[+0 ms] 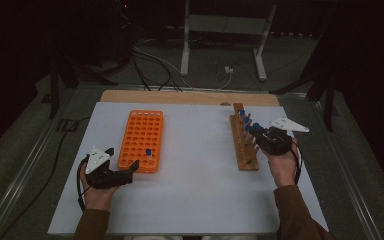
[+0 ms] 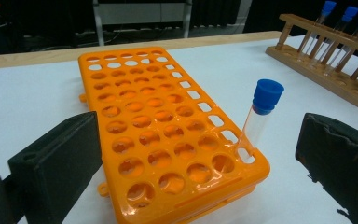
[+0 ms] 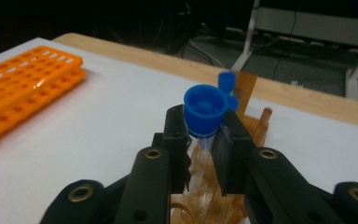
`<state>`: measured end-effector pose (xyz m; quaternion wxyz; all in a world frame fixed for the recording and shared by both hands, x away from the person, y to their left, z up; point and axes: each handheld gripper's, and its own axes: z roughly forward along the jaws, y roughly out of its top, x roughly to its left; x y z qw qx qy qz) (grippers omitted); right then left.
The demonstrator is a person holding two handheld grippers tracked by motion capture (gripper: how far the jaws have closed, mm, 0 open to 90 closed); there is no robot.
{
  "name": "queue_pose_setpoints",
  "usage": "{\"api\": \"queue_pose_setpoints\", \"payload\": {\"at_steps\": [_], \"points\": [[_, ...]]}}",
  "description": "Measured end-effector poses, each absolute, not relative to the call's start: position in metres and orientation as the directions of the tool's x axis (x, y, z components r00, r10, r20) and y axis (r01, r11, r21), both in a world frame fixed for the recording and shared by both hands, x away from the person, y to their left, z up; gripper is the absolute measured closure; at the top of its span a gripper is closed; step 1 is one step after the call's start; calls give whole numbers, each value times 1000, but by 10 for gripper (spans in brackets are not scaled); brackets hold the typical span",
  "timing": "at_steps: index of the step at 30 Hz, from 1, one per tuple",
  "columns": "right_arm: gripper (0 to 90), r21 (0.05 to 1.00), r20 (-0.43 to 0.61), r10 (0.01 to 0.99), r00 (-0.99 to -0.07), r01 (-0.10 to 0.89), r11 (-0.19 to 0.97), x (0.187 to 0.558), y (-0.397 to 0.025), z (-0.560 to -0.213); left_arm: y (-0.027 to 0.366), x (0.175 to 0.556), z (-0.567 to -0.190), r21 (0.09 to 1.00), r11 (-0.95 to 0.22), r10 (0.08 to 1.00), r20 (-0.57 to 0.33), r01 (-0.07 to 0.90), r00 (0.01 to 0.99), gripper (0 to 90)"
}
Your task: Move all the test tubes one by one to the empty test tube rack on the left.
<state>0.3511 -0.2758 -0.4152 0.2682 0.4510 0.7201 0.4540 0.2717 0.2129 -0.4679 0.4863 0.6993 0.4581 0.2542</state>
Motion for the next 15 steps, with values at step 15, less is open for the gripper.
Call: {"api": "queue_pose_setpoints", "payload": {"at_steps": [15], "points": [[769, 915, 22, 865, -501, 359, 185, 343, -267, -390, 202, 272, -460, 916, -138, 884, -58, 376, 465, 14]]}}
